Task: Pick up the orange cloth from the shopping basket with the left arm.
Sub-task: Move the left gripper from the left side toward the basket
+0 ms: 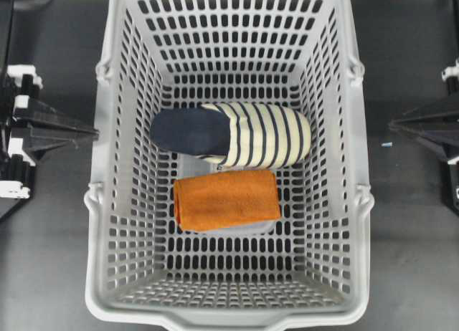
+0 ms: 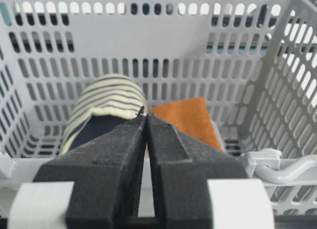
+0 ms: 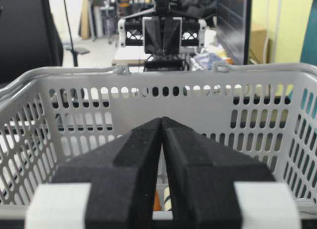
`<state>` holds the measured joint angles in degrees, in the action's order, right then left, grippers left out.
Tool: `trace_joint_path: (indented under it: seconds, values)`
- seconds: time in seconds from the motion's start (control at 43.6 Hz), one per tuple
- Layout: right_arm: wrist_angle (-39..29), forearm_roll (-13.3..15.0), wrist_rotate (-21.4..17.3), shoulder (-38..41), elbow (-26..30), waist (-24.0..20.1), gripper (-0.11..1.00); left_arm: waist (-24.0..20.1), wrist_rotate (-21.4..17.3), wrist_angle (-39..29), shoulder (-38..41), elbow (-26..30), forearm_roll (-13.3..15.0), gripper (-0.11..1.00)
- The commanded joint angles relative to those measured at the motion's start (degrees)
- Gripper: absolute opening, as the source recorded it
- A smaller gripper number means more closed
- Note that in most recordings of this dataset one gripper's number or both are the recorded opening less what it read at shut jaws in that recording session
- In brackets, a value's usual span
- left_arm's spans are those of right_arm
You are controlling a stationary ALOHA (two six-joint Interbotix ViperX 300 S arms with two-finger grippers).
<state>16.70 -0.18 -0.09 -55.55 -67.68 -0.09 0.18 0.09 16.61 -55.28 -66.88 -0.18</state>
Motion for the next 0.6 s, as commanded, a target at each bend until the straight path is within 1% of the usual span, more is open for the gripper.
trace_joint_path:
  seconds: [0.0, 0.046, 0.092, 0.183, 0.321, 0.435, 0.573]
  values:
    - [0.2, -0.2, -0.4, 0.5, 0.6, 0.0, 0.0, 0.4, 2.0, -3.8, -0.5, 5.1, -2.3, 0.06]
    - [-0.6, -0.7, -0.4, 0.5, 0.6, 0.1, 0.01, 0.4, 2.7, -7.1, -0.1, 7.3, -2.3, 0.04]
    - [-1.8, -1.0, -0.7, 0.4, 0.6, 0.0, 0.0, 0.4, 3.0, -11.2, 0.5, 9.8, -2.3, 0.0]
    - [-4.6, -1.1, -1.8, 0.2, 0.6, 0.1, 0.0, 0.6, 2.7, -19.6, 2.2, 14.7, -2.3, 0.0]
    - [-8.2, -1.1, -5.1, -0.8, 0.7, 0.2, 0.0, 1.5, 2.4, -28.7, 6.3, 21.5, -2.3, 0.0]
    - [-10.3, -1.1, -6.8, -1.7, 0.9, 0.4, 0.0, 2.5, 2.3, -33.1, 10.7, 26.3, -2.4, 0.0]
    - [-12.6, -1.1, -6.9, -2.7, 1.1, 0.4, 0.0, 3.4, 2.2, -38.3, 17.8, 33.1, -2.3, 0.0]
